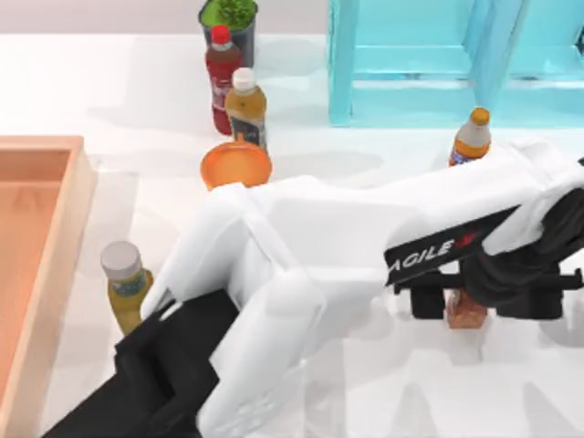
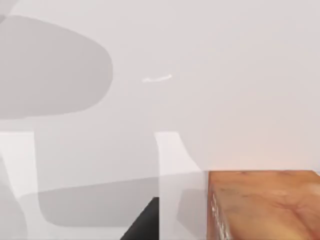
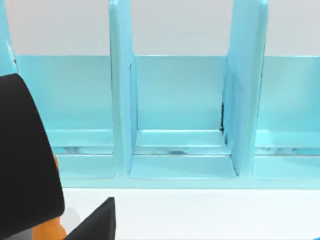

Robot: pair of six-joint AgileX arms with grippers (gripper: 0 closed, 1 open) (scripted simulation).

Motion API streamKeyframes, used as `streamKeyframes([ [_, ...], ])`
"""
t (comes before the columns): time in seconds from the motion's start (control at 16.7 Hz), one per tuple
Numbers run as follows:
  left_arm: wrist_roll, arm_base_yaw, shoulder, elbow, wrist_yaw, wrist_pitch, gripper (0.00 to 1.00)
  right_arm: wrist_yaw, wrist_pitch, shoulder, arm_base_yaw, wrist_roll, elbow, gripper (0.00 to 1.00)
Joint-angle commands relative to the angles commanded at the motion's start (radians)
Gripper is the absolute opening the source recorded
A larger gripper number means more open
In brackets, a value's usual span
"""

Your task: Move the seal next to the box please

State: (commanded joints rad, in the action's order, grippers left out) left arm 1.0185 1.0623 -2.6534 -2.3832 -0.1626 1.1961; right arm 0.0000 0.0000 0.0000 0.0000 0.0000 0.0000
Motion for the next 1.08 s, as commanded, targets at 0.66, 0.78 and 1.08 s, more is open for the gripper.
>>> streamKeyframes([
  [0.66,0.0,0.0,0.0,0.0,0.0,0.0,0.0,0.0,0.0,0.0,0.0,0.0,0.0,1.0],
  [0.78,0.0,0.0,0.0,0.0,0.0,0.0,0.0,0.0,0.0,0.0,0.0,0.0,0.0,1.0],
  [1.08,-0.002,0.006,-0.007,-0.017,-0.002,0.017,0.0,0.0,0.0,0.0,0.0,0.0,0.0,1.0],
])
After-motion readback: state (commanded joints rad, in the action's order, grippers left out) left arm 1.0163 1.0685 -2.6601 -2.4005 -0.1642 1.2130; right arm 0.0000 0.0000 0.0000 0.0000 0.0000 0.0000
